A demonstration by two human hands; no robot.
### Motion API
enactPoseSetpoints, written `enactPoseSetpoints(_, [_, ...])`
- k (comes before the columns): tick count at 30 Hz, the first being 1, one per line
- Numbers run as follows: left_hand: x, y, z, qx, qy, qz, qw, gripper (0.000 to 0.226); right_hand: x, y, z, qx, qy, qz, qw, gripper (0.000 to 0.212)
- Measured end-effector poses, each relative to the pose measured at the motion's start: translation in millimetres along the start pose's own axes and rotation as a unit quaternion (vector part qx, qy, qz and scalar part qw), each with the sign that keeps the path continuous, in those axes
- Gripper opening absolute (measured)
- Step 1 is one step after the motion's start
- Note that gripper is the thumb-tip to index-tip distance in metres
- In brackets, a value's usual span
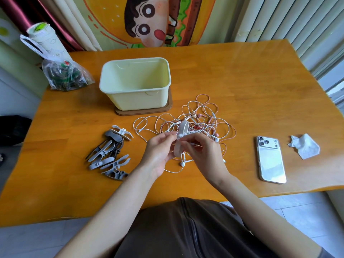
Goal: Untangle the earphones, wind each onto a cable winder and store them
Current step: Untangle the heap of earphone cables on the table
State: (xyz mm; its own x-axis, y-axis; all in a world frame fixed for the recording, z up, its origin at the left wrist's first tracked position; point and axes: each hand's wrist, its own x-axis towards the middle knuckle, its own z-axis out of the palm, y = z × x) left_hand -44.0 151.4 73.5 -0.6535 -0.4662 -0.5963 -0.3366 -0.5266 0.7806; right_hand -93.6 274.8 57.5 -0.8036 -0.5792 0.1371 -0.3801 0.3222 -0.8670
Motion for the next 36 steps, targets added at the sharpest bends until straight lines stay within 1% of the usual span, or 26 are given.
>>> enactPoseSetpoints(3, [-0.1,1.1,1.4,0.012,0.000,0.013,1.000,0.012,0.5,-1.9,1.7,0.035,0.018,0.026,0.999,0.009])
enactPoseSetpoints(7, [-2.1,2.5,2.2,-0.003,-0.011,0.014,1.000,0.007,1.8,-4.4,3.0,0.060,0.033,0.037,0.997,0.003])
enactPoseSetpoints(10, [-4.3,3.3,0.5,-0.018,-0.034,0.015,0.999,0.005,2.3,-5.0,1.1,0.078,0.032,0.053,0.995,0.004])
enactPoseSetpoints(12, [-4.8,3.1,-1.0,-0.004,-0.046,0.025,0.999,0.006,2.9,-4.6,-0.3,0.073,0.026,0.056,0.995,0.005])
enactPoseSetpoints(15, [-4.5,2.1,-2.2,0.002,-0.040,0.036,0.999,0.006,2.9,-4.7,-0.2,0.074,0.025,0.054,0.996,0.006])
enactPoseSetpoints(18, [-3.0,1.4,-2.9,-0.004,-0.035,0.035,0.999,0.011,2.1,-5.2,2.0,0.071,0.028,0.046,0.996,0.003])
enactPoseSetpoints(24, [-1.0,0.1,-3.5,0.019,-0.022,0.044,0.999,0.010,1.2,-9.9,0.7,0.116,0.020,0.050,0.992,0.004])
enactPoseSetpoints(26, [-0.8,0.0,-3.9,0.021,-0.024,0.046,0.998,0.010,1.4,-11.1,0.0,0.105,0.021,0.041,0.993,0.005])
enactPoseSetpoints(29, [-1.0,-0.6,-5.2,0.055,-0.032,0.063,0.996,0.015,0.5,-11.8,-0.5,0.083,0.032,0.030,0.996,0.005])
enactPoseSetpoints(32, [-1.4,-1.7,-7.1,0.078,-0.046,0.077,0.993,0.017,1.3,-11.8,-1.8,0.075,0.047,0.034,0.996,0.009])
enactPoseSetpoints(34, [-1.5,-0.7,-7.9,0.071,-0.058,0.072,0.993,0.019,2.5,-11.0,-2.5,0.076,0.046,0.038,0.995,0.011])
enactPoseSetpoints(36, [-2.5,1.5,-7.9,0.039,-0.082,0.056,0.994,0.020,3.5,-9.5,-3.7,0.086,0.045,0.045,0.994,0.009])
